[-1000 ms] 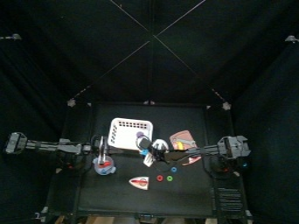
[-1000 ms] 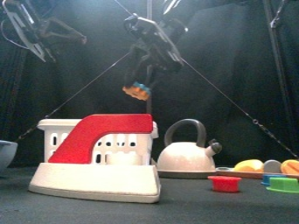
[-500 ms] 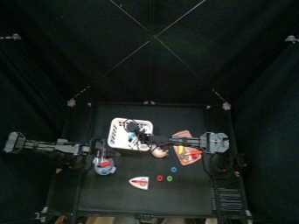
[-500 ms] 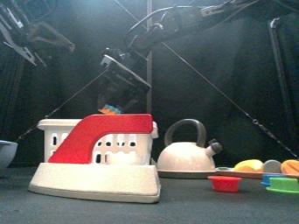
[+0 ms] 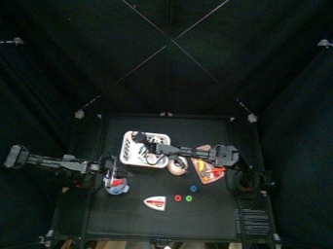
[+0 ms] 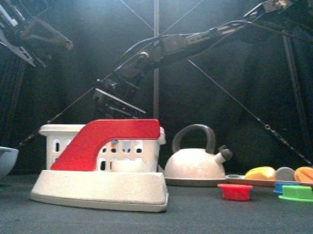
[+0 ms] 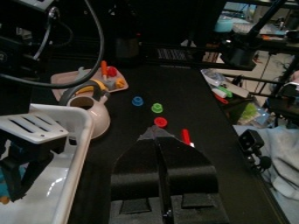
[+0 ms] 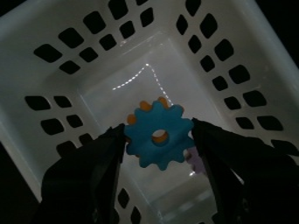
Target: Place gears in basket
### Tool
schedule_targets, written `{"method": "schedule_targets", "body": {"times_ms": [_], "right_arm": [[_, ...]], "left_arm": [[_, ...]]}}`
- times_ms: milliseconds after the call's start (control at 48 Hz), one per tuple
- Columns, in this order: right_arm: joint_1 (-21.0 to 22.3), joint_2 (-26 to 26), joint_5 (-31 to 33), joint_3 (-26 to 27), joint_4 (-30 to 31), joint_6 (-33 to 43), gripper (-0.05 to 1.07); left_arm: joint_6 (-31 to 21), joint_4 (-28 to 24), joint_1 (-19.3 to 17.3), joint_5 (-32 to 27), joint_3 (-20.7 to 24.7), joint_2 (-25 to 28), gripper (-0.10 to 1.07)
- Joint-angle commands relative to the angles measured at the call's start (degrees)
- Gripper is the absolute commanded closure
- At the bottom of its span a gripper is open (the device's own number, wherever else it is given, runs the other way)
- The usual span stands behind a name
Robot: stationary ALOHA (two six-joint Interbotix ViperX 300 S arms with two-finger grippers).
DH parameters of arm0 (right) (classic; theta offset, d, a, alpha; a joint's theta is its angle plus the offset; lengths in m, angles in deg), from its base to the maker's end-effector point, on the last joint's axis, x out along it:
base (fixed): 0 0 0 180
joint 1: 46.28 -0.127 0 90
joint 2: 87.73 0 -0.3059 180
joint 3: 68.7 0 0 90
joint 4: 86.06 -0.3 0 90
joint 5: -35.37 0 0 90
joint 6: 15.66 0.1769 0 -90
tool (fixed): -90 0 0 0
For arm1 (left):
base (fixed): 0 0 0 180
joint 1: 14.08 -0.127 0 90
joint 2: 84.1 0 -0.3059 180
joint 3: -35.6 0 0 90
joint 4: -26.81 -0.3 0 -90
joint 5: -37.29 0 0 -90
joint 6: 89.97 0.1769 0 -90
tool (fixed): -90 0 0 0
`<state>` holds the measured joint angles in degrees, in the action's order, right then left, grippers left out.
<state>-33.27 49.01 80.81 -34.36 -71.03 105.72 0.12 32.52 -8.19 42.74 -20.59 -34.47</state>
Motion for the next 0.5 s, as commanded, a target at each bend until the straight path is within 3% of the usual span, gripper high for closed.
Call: {"method": "schedule_targets", "body": {"times_ms": [0, 479], "right_arm": [[0.35, -1.05, -0.18, 2.20, -0.09, 0.00, 0.34], [1.41, 1.32, -0.09, 2.37, -0.09, 0.26, 0.34]], "left_arm": [[0.00, -0.18, -0.18, 0.44, 0.70, 0.09, 1.00], [0.00, 0.00, -0.26, 0.62, 0.70, 0.00, 1.00]]}}
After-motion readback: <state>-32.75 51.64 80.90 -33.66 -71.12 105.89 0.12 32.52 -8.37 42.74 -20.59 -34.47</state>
